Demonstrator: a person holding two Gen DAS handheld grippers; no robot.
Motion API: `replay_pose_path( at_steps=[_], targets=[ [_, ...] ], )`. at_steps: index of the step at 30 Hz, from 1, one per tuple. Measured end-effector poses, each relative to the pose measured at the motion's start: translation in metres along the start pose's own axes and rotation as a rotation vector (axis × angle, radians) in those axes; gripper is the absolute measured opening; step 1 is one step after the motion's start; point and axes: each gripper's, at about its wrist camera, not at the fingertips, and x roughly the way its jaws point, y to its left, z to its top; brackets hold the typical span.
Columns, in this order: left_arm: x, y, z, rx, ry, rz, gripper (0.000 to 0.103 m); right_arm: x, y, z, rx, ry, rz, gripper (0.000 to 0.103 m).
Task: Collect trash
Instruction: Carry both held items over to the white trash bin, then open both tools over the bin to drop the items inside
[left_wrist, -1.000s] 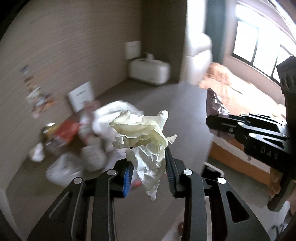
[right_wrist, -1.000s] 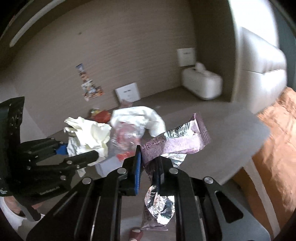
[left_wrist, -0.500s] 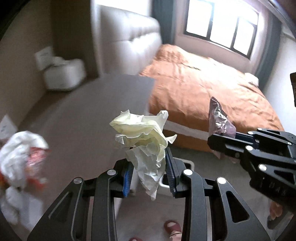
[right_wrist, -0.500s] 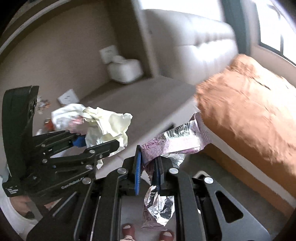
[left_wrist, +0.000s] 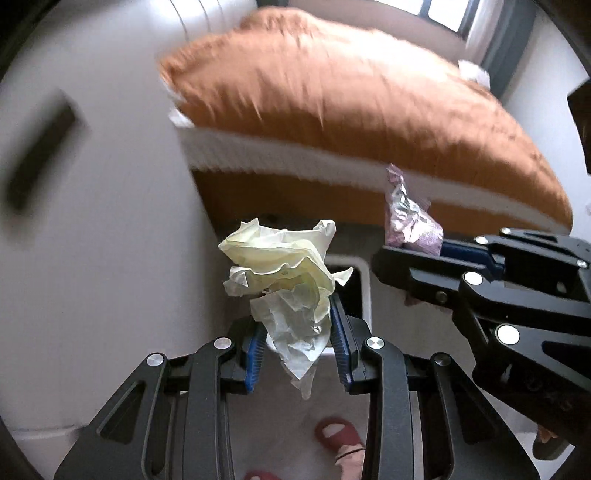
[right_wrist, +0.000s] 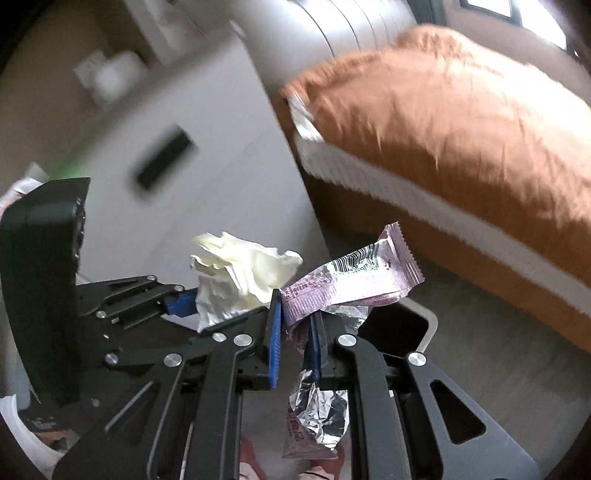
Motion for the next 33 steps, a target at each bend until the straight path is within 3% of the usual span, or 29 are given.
replay_pose_path(
  at_steps=[4, 12, 13, 14, 15, 16, 18, 23, 27, 33],
  targets=[
    [0.093, -0.002, -0.014, 0.02, 0.065, -0.024, 0.032, 0.066, -0.039, -0.021, 0.028, 0.038, -0.002, 0.014],
    [0.205, -0.004, -0.042, 0.054, 0.127, -0.062, 0.032, 0.166, -0.092, -0.064, 0.045, 0.094, -0.02, 0.016],
    [0.216, -0.004, -0.044, 0.052, 0.135, -0.088, 0.04, 0.174, -0.094, -0.068, 0.036, 0.104, -0.028, 0.026],
    [0.224, -0.007, -0.046, 0.049, 0.14, -0.109, 0.05, 0.179, -0.098, -0.073, 0.037, 0.103, -0.039, 0.051],
    [0.232, -0.006, -0.047, 0.052, 0.155, -0.106, 0.095, 0.181, -0.104, -0.075, 0.054, 0.093, -0.043, 0.07],
    [0.236, -0.008, -0.054, 0.054, 0.154, -0.092, 0.099, 0.184, -0.11, -0.076, 0.073, 0.088, -0.058, 0.1],
    [0.243, -0.007, -0.058, 0.042, 0.149, -0.119, 0.099, 0.189, -0.121, -0.081, 0.089, 0.103, -0.066, 0.098],
    [0.246, -0.007, -0.054, 0.029, 0.138, -0.094, 0.099, 0.174, -0.126, -0.082, 0.1, 0.096, -0.097, 0.098],
    [0.216, -0.006, -0.045, 0.026, 0.133, -0.077, 0.099, 0.146, -0.122, -0.08, 0.126, 0.077, -0.102, 0.098],
    [0.148, -0.009, -0.018, 0.023, 0.089, -0.047, 0.099, 0.07, -0.106, -0.059, 0.145, 0.029, -0.094, 0.098]
  ],
)
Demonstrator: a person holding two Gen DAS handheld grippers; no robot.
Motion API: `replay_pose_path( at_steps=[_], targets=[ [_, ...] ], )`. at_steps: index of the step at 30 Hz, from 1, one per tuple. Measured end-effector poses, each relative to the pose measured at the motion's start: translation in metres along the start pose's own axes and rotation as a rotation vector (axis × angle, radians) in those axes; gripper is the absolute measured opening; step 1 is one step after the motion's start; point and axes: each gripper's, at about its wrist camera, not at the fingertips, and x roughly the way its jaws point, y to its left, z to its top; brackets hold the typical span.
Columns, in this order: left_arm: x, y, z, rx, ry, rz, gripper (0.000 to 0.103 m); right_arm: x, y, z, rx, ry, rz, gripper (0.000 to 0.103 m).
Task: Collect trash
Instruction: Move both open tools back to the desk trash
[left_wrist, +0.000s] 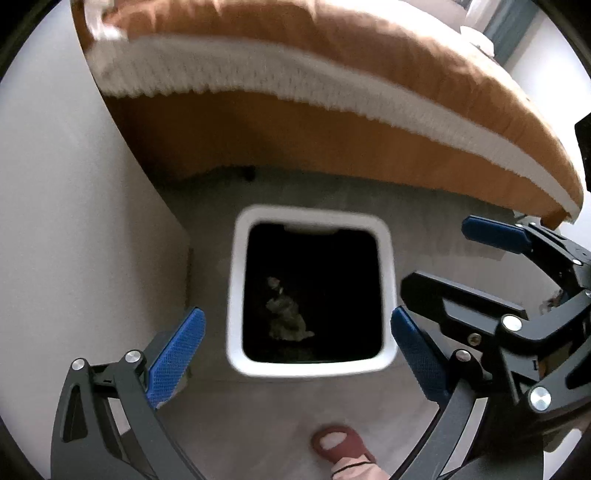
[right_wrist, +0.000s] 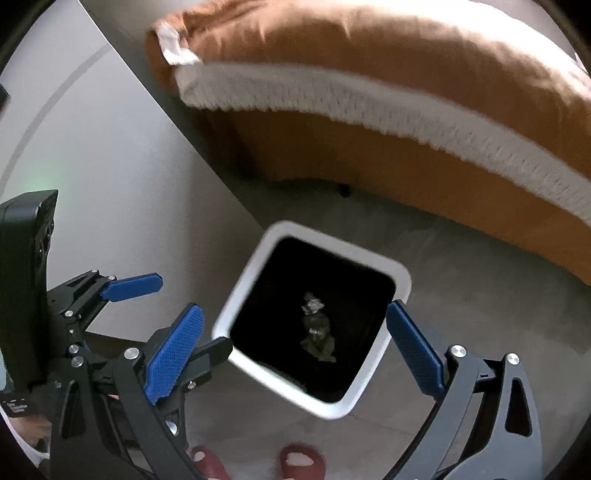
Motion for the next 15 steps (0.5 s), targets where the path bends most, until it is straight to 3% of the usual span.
replay_pose_path(
  at_steps=[8, 15],
  targets=[
    [-0.121, -0.02, 0.029, -0.009, -0.082, 0.02, 0.099, -0.124, 0.036, 0.042, 0.01, -0.101, 0.014, 0.098],
    [-0.252, -0.029, 0.029, -0.066, -0.207, 0.05, 0.099, -0.222, 0.082, 0.067, -0.047, -0.208, 0.045, 0.099]
  ],
)
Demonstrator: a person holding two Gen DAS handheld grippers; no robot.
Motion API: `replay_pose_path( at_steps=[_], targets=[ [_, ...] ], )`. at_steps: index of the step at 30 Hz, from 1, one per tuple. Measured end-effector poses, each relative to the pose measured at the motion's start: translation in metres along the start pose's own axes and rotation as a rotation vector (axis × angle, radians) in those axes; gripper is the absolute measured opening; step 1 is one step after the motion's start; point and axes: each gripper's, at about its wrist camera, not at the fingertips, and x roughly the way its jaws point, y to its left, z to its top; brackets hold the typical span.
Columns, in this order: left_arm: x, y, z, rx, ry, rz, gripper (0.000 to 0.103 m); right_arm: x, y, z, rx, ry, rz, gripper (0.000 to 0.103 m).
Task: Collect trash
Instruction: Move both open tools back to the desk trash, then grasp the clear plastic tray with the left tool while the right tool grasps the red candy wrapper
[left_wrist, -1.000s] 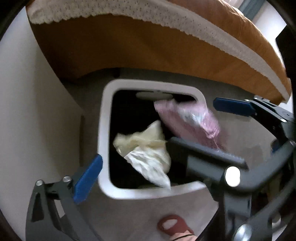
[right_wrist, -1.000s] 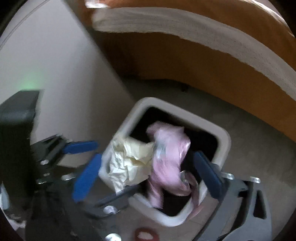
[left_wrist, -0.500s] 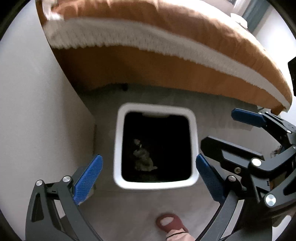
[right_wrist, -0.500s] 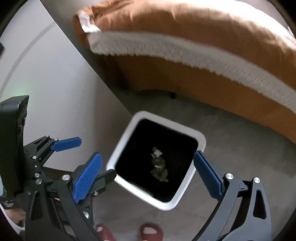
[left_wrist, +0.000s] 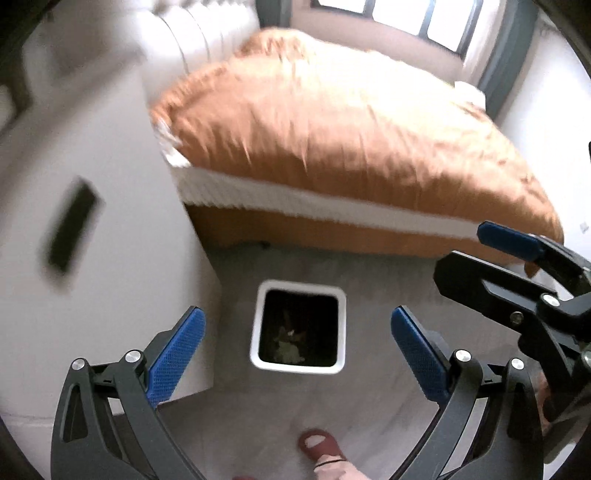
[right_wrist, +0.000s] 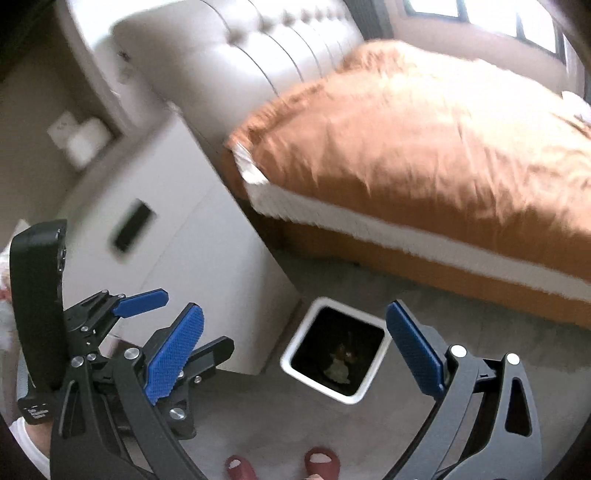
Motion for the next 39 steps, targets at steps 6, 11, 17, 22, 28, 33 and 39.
replay_pose_path(
  at_steps=[6, 11, 17, 22, 28, 33, 39],
  targets=[
    [-0.117, 0.019, 0.005, -0.083, -0.124, 0.099, 0.099, -0.066, 0.076, 0.035, -0.114, -0.111, 0.092, 0.098],
    [-0.201, 0.056, -0.012, -0.185, -0.219, 0.203, 0.099, -0.09, 0.141, 0.049, -0.218, -0.156, 0.195, 0.098],
    [-0.272, 0.112, -0.056, -0.309, -0.279, 0.387, 0.099, -0.094, 0.233, 0.052, -0.37, -0.155, 0.347, 0.098],
    [-0.311, 0.164, -0.109, -0.404, -0.284, 0.492, 0.099, -0.077, 0.294, 0.038, -0.466, -0.106, 0.424, 0.099],
    [-0.322, 0.215, -0.154, -0.437, -0.214, 0.567, 0.099, -0.051, 0.348, 0.015, -0.527, -0.045, 0.458, 0.099],
    [-0.317, 0.243, -0.174, -0.461, -0.186, 0.544, 0.099, -0.026, 0.38, 0.007, -0.554, -0.004, 0.443, 0.099],
    [-0.302, 0.257, -0.182, -0.454, -0.178, 0.46, 0.099, 0.004, 0.402, 0.003, -0.57, 0.034, 0.392, 0.099]
  ],
)
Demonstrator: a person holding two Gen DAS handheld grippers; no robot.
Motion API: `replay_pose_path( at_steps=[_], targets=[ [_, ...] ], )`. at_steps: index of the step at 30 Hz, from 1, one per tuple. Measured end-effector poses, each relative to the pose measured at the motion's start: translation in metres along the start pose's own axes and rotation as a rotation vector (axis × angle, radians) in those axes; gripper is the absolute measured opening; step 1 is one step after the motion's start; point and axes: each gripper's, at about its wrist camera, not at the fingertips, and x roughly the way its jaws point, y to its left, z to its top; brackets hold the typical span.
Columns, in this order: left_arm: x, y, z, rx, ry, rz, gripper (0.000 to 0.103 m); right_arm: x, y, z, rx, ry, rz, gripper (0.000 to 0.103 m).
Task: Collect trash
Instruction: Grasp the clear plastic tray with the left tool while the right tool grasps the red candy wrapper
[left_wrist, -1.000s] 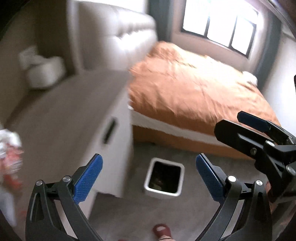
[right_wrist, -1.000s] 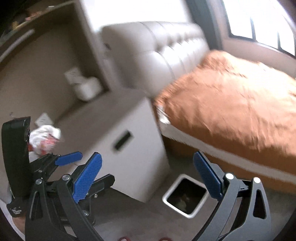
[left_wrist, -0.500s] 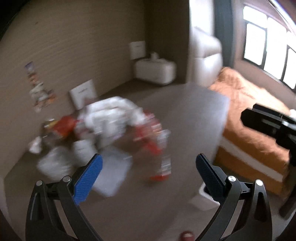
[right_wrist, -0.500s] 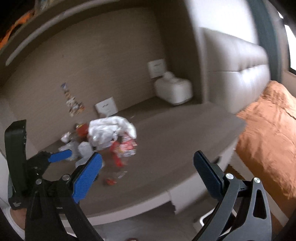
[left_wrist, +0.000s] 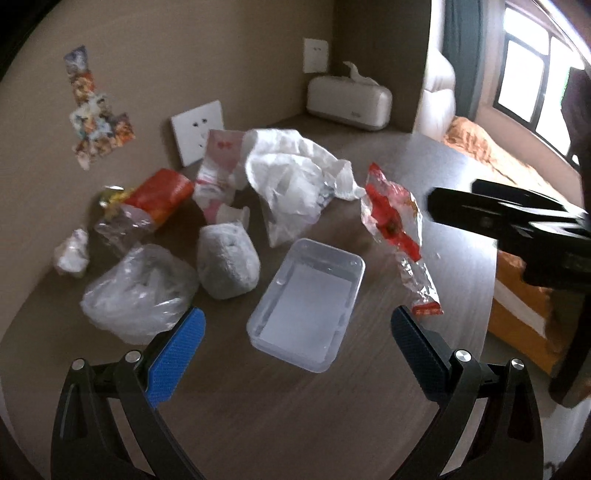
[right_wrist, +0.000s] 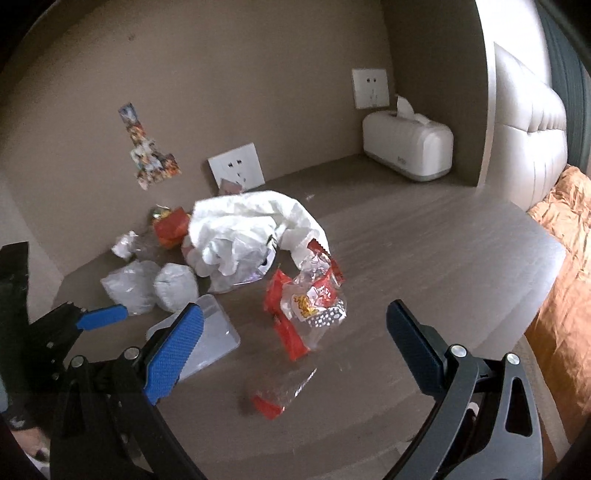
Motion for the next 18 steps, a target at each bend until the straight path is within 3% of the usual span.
replay_pose_path(
  at_steps=[10, 12, 14, 15, 17, 18],
  targets=[
    [0.03, 0.004, 0.006, 0.021, 0.061, -0.089, 0.098, 0.049, -0.001, 0.0, 0.005, 0.081, -0.024, 0.097],
    [0.037, 0.004, 0.007, 0.024, 0.079, -0.103, 0.096, 0.055, -0.003, 0.0, 0.011, 0.099, -0.003, 0.084],
    [0.044, 0.003, 0.005, 0.029, 0.109, -0.118, 0.084, 0.06, -0.003, 0.0, 0.011, 0.122, 0.009, 0.062],
    [0.045, -0.001, 0.005, 0.049, 0.102, -0.096, 0.078, 0.064, -0.004, -0.001, 0.012, 0.136, 0.025, 0.057],
    [0.044, -0.009, 0.004, 0.101, 0.092, -0.069, 0.065, 0.069, -0.002, -0.003, 0.01, 0.151, 0.04, 0.02],
    [0.044, -0.01, 0.006, 0.096, 0.095, -0.078, 0.063, 0.071, -0.002, -0.004, 0.007, 0.158, 0.045, 0.02]
  ],
)
